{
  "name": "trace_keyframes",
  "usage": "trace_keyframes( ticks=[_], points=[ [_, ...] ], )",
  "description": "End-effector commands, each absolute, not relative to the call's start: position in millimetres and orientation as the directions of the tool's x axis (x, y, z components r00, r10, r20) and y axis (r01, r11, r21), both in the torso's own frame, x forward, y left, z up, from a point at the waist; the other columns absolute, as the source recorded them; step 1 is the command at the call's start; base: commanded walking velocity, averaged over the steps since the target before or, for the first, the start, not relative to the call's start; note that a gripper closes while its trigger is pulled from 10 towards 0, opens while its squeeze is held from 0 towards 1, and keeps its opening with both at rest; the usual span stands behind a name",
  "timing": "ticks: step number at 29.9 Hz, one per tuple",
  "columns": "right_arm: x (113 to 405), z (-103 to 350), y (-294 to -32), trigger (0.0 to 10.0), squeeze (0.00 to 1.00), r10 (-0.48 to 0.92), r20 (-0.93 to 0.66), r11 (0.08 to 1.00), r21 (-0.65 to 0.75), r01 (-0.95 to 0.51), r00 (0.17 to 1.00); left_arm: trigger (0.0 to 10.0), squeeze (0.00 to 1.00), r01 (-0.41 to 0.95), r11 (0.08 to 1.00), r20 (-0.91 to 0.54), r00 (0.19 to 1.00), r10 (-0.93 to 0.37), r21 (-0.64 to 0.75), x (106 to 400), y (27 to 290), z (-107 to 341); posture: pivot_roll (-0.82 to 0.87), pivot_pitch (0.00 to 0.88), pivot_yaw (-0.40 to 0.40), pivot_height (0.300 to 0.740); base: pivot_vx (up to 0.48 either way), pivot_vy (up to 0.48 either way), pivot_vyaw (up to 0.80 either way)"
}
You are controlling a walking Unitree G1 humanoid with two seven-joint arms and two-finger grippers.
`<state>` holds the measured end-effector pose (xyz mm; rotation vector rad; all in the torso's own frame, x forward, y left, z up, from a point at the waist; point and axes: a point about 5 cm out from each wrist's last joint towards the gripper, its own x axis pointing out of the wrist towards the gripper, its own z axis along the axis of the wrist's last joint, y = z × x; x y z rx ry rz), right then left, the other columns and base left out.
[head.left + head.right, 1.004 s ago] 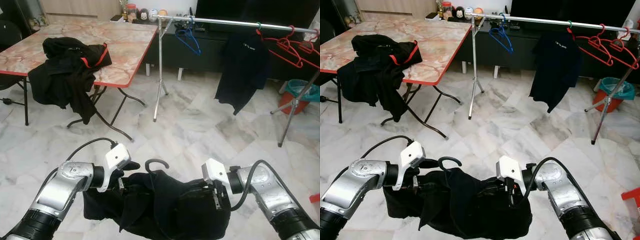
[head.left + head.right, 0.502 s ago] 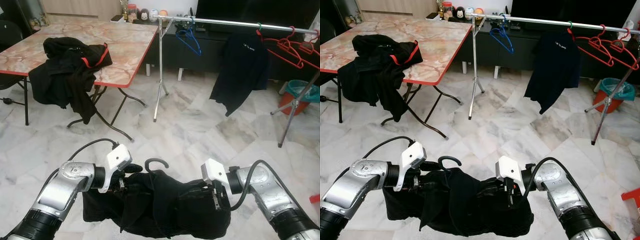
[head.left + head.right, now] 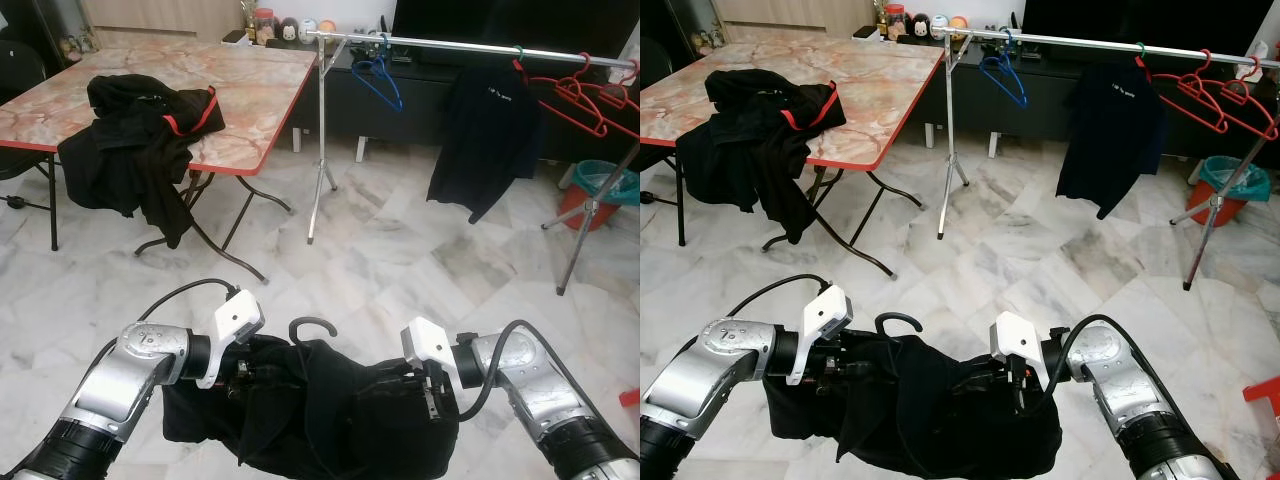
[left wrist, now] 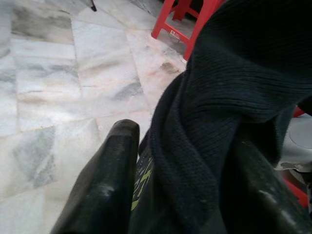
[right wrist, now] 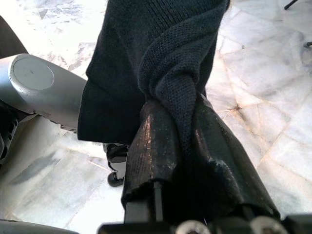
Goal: Hang hanger
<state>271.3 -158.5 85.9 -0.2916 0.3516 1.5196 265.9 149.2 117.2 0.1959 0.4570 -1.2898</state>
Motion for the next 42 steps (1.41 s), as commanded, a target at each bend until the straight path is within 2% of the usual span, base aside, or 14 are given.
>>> trace_keyframes(
  ticks=[1, 21, 41, 42],
  points=[
    [272.4, 95.1, -149.3, 10.0, 0.0, 0.932, -0.363, -0.008, -0.008, -1.0, -0.004, 0.0, 0.0, 0.965, 0.24, -0.417, 0.176, -0.892, -0.106, 262.8, 142.4, 120.8, -0.08, 0.0, -0.028, 0.74, 0.0, 0.0, 0.0],
    [273.2, 93.1, -150.5, 10.0, 0.0, 0.931, -0.366, 0.001, -0.003, -1.0, 0.002, 0.0, 0.0, 0.97, 0.204, -0.404, 0.136, -0.905, -0.129, 258.7, 139.0, 122.4, -0.08, 0.0, -0.028, 0.74, 0.0, 0.0, 0.0],
    [273.4, 92.6, -149.9, 10.0, 0.0, 0.929, -0.369, 0.0, 0.003, -1.0, -0.002, 0.0, 0.0, 0.969, 0.204, -0.396, 0.134, -0.909, -0.14, 256.8, 137.2, 121.9, -0.08, 0.0, -0.032, 0.74, 0.0, 0.0, 0.0],
    [273.5, 92.6, -149.9, 10.0, 0.04, 0.93, -0.368, -0.001, 0.006, -1.0, -0.003, 0.0, 0.0, 0.969, 0.205, -0.396, 0.135, -0.908, -0.141, 257.0, 137.2, 121.7, -0.08, 0.0, -0.032, 0.74, 0.0, 0.0, 0.0]
  ],
)
